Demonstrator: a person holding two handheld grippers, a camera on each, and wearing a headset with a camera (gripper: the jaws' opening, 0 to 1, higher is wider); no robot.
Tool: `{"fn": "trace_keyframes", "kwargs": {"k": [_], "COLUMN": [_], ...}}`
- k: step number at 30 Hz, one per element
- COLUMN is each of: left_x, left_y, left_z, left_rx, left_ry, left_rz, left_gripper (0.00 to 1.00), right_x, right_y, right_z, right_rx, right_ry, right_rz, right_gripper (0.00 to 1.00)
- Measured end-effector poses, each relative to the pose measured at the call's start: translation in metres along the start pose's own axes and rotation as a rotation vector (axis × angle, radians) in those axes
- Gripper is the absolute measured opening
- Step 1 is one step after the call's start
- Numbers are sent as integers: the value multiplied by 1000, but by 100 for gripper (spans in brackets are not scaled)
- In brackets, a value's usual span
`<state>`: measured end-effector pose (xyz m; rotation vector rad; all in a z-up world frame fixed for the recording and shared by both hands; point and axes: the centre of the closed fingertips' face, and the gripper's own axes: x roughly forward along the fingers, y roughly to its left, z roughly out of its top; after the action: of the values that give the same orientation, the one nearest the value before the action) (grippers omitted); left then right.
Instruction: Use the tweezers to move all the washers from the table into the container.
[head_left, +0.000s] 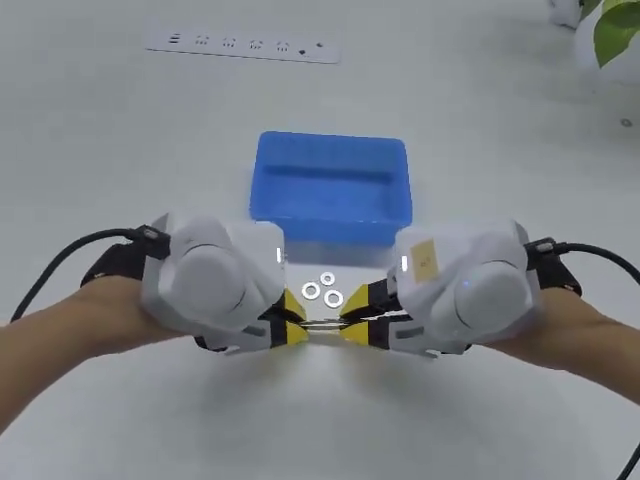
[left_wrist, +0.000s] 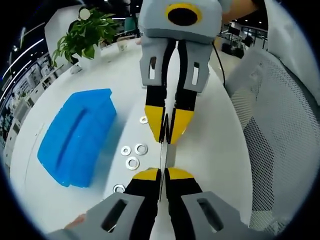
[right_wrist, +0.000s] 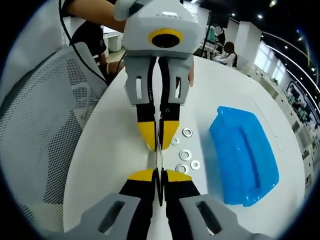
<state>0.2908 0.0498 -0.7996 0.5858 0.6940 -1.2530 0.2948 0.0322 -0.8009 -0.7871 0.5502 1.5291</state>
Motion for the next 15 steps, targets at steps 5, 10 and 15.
{"fn": "trace_keyframes", "kwargs": {"k": [5,10,15], "left_x": [-12,-17,-22], "left_y": [-1,-6,-4], "left_z": [10,12,20], "left_rx": [-46,-6,12], "left_ry": [-62,-48,-57], "left_rz": [-16,-15,5], "left_gripper": [8,8,8], "right_x": [-1,1,-2], "right_y": [2,5,3], "right_z": [1,5,8], "right_rx": [2,-9,-13], "right_ry": [-15,-20,-52], "right_rz": [-3,-7,-24], "right_gripper": [7,7,7]}}
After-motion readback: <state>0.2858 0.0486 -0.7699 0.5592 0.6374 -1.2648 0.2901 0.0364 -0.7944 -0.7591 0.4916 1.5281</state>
